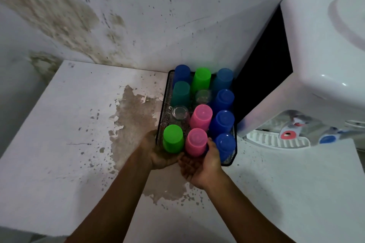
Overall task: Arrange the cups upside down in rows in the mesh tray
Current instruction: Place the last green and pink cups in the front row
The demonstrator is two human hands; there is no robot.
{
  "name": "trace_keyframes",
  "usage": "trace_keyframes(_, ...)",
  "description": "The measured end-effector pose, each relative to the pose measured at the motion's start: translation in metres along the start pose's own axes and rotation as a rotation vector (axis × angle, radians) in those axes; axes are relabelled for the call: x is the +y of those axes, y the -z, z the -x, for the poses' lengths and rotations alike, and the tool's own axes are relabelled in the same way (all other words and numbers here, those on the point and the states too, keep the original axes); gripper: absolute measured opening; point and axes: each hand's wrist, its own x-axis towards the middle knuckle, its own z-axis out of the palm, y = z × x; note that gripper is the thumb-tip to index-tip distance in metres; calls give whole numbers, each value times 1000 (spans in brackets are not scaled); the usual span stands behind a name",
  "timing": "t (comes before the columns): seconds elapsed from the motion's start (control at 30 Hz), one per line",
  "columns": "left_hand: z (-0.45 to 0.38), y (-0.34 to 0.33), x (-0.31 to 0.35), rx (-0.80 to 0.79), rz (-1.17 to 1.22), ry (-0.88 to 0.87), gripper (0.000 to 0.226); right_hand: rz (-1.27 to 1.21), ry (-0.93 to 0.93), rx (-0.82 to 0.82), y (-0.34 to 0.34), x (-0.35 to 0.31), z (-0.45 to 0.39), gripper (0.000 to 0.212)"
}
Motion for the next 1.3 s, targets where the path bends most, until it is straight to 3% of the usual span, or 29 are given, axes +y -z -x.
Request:
trace_keyframes(0.1,6,10,-3,118,-292,-63,72,143,29,-4,10,9,14,67)
trace_keyframes(0.17,9,15,-6,260,-526,-226,68,326,112,35,14,14,24,48)
trace_keyframes(0.2,10,17,-8,352,-650,-370,64,467,240,64,15,16,27,36)
trace_keyframes(0.27,10,20,-12,503,-913,-732,54,830,699,159,22,19,29,13)
trace_keyframes(0.33,10,20,-13,498,-1147,-971,55,1273,1181,338,25,17,29,24)
trace_keyframes(0.4,6,16,-15,404,-1377,-1030,81,1553,1473,557,19,9,28,40)
trace_keyframes(0.47,0,12,-18,375,-1531,-1028,96,1705,1486,694,8,-2,23,50)
trace_keyframes(0.57,-7,9,-21,366,-1535,-1057,93,1857,1351,767,-3,-12,7,63)
trace_keyframes(0.7,-13,10,-19,365,-1487,-1101,77,1979,1293,743,-4,-17,-8,42)
trace_keyframes(0.8,-16,11,-18,352,-1476,-1119,76,1994,1305,682,-1,-23,-5,28)
trace_keyframes(1.07,-16,9,-20,343,-1504,-1106,84,1997,1265,593,3,-26,6,41)
trace_keyframes(1.2,-10,10,-22,347,-1537,-1108,99,1921,1306,644,7,-25,9,61)
trace_keyframes(1.3,2,4,-28,309,-1548,-1157,109,1853,1376,595,15,-29,16,72)
